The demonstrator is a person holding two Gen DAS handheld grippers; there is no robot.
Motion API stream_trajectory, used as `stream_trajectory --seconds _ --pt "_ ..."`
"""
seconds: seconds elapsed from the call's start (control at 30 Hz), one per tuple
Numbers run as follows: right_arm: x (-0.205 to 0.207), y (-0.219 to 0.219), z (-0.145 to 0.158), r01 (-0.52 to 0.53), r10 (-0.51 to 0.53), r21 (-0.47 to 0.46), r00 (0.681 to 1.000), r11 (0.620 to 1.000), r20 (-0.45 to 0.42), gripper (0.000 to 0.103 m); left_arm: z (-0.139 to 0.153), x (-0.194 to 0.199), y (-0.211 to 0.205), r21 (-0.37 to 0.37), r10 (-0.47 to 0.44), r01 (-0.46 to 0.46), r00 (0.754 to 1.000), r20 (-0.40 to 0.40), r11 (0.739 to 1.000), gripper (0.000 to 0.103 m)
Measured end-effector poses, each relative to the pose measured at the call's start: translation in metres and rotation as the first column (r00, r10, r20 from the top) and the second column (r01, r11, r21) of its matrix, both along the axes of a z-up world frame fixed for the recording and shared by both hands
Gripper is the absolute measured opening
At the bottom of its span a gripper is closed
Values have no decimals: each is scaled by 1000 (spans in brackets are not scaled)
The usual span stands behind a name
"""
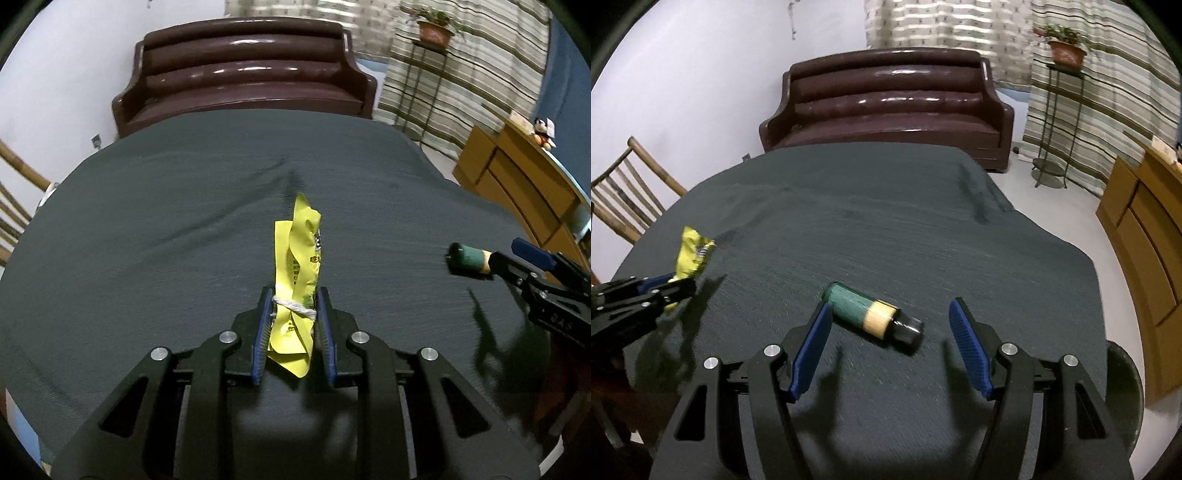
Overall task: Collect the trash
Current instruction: 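Grasp the green bottle upright with the right tool and lift it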
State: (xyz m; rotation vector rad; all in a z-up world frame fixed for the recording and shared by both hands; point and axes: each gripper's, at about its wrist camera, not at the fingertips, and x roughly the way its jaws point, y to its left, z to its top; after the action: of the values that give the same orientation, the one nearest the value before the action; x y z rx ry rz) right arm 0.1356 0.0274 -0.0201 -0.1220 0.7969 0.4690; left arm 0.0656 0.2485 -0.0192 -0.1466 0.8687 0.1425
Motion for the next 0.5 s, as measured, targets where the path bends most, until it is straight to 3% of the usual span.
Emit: stream_trajectory --seconds 0.23,0.5 --pt "3 13 -6 -32 31 -45 999 998 -24 64 -2 -2 11 -21 23 -23 1000 0 1000 23" --pt "2 16 -13 -43 39 -76 998 996 -59 32 -5 2 3 -40 -1 1 1000 -5 999 23"
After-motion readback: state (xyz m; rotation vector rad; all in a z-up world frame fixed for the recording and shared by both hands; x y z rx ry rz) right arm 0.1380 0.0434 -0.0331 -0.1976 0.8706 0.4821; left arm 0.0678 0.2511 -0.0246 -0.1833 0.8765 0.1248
